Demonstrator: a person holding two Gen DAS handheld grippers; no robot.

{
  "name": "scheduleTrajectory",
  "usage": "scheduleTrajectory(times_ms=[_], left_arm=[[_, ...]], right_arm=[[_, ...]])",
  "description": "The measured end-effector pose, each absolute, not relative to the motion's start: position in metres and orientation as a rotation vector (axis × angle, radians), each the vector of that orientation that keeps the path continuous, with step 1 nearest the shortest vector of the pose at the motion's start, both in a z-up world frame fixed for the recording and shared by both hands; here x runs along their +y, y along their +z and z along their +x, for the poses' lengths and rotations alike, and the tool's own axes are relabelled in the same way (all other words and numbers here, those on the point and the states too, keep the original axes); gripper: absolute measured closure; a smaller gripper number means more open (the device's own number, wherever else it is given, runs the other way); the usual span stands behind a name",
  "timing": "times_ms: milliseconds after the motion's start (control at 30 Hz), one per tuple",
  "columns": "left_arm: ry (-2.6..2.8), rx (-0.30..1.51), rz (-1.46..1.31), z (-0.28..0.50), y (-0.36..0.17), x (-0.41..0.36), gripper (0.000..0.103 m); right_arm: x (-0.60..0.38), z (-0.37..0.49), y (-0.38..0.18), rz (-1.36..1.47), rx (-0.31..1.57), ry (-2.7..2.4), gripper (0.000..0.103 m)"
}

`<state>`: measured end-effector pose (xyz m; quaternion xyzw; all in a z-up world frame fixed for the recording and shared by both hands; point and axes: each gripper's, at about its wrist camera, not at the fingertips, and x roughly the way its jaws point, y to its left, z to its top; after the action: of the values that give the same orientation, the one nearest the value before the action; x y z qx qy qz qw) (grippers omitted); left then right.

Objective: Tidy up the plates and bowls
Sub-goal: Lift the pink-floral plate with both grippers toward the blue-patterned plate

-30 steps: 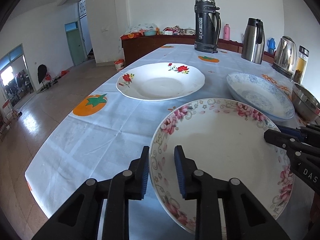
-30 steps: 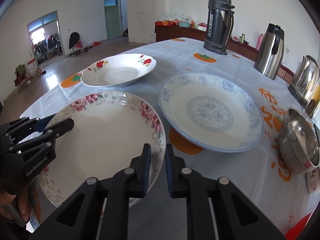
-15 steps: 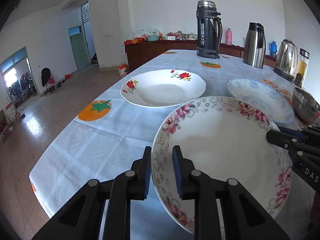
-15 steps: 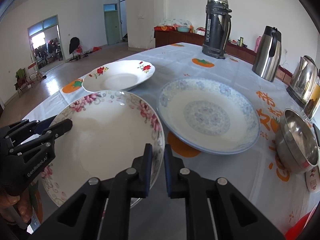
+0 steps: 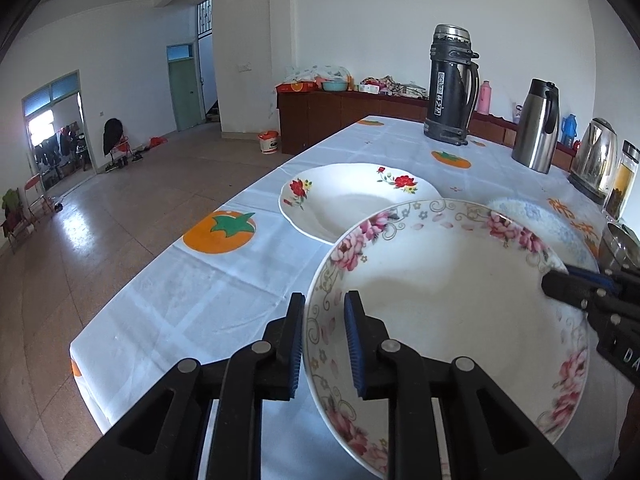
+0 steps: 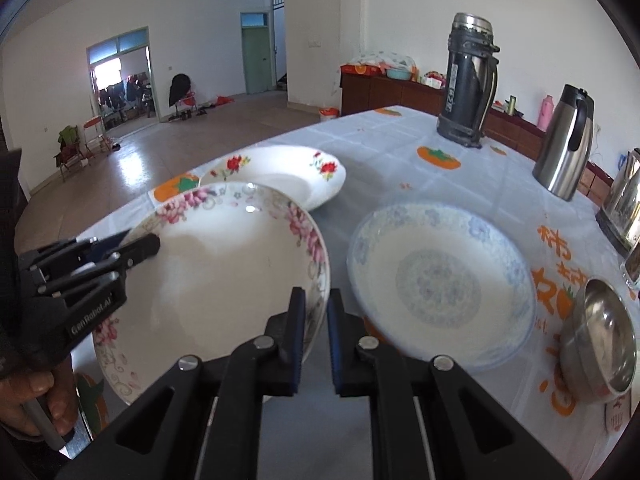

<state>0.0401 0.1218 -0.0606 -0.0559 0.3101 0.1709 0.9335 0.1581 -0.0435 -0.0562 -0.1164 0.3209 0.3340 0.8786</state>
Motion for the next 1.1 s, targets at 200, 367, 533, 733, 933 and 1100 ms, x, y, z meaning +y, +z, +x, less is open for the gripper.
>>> scheduleTrajectory(times_ms=[200,367,533,733,933,1100], left_arm=[[0.379,0.625,-0.116,0.050,-0.055,0.122,0.081],[0.393,0.622,-0.100,0.059,-0.052,0.119,0.082],[0.383,0.631,-0.082,0.070,-0.051,0.108,0.084],[0.355,0.624,-0.063,0.081,-0.046,0.091,0.084],[0.340,0.613,-0.040,0.091,-0.040,0.080,0.085],[0.337,0.596,-0.029,0.097,-0.034,0.074,0.087]], right_arm=[[-0.042,0.169,-0.048,-0.215,0.629,0.700,0.093],[-0.043,0.176,-0.057,-0.205,0.634,0.693,0.094],[-0.059,0.187,-0.052,-0.145,0.626,0.671,0.094],[-0.079,0.200,-0.049,-0.078,0.623,0.635,0.094],[-0.090,0.206,-0.046,-0.052,0.615,0.605,0.094],[-0.096,0.209,-0.048,-0.038,0.612,0.587,0.094]])
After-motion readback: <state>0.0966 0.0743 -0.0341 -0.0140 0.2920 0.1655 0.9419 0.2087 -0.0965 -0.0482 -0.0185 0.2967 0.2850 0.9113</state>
